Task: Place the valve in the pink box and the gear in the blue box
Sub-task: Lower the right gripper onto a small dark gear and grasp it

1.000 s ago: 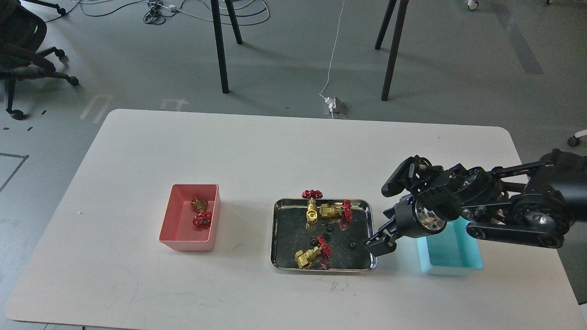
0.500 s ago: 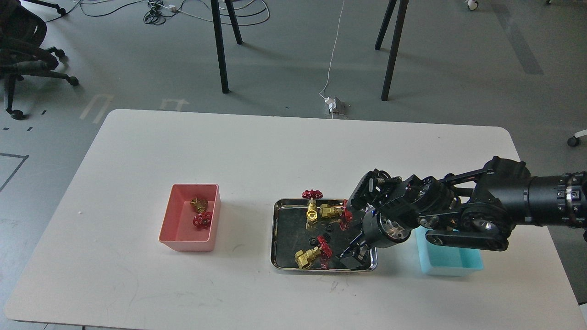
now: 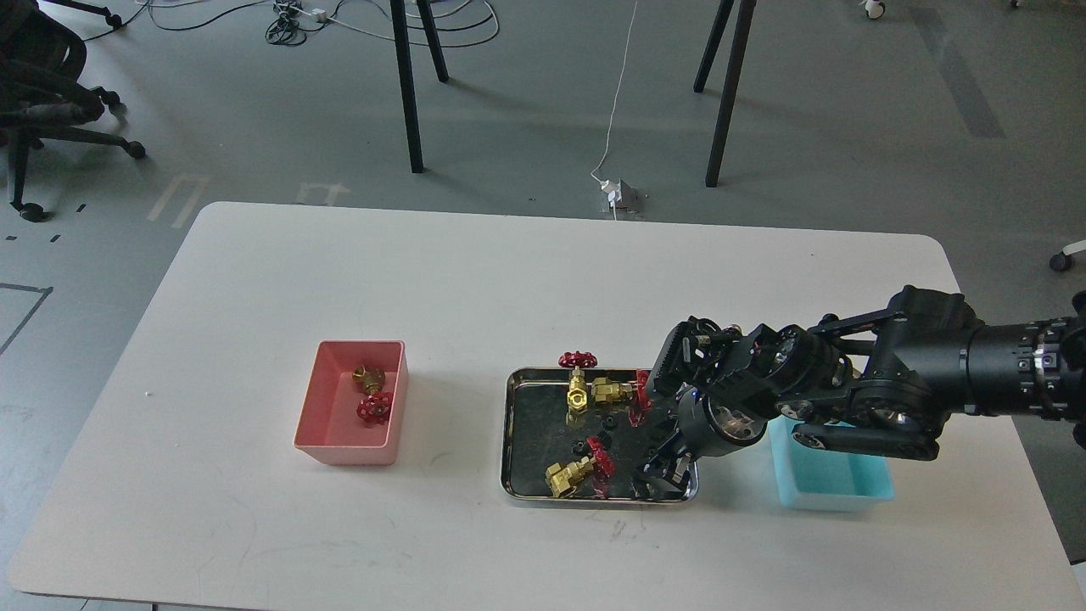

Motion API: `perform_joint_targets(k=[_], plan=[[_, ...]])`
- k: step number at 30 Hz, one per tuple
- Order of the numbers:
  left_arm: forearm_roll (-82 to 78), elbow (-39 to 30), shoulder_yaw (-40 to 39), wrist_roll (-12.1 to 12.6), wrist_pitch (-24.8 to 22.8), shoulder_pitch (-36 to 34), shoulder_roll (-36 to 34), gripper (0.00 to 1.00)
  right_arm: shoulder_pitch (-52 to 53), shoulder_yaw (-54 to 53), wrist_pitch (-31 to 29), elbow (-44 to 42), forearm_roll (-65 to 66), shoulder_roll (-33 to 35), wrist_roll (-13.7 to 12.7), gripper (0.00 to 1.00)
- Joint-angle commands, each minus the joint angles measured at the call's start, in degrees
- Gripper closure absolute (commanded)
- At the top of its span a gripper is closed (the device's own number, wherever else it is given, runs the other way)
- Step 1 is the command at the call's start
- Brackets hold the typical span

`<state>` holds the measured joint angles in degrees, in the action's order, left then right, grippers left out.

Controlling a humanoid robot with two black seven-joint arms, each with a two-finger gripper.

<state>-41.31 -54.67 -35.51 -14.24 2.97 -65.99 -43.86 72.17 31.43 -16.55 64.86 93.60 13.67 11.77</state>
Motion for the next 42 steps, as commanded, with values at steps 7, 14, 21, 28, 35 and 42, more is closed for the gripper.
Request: perform_joint_targets(k=[7, 14, 21, 28, 35, 42], plan=[[-0.08, 0.00, 0.00, 0.00, 0.02, -0.10, -0.18, 0.01, 0.07, 1.36, 0.03, 0.00, 0.01, -0.93, 0.62, 0.47], [0.01, 0.00, 0.00, -0.09, -0.07, -0.28, -0.53, 0.01, 0.16, 1.80, 0.46, -0.26, 0.10, -1.02, 0.62, 0.52], [0.01, 0.00, -0.09, -0.09, -0.07, -0.37, -0.70, 0.01, 0.16, 1.88, 1.08, -1.32, 0.45, -1.98, 0.35, 0.50], [-0.08, 0.00, -0.09, -0.09, -0.07, -0.45, -0.79, 0.01, 0.16, 2.15, 1.08, -1.32, 0.45, -1.90, 0.18, 0.52], [-0.08, 0.00, 0.00, -0.18, -0.07, -0.45, -0.79, 0.01, 0.16, 2.15, 1.08, -1.32, 0.62, -1.98, -0.09, 0.62], [-0.08, 0.00, 0.00, -0.18, -0.07, -0.45, -0.88, 0.01, 0.25, 3.38, 0.99, -1.32, 0.71, -1.90, -0.44, 0.73]])
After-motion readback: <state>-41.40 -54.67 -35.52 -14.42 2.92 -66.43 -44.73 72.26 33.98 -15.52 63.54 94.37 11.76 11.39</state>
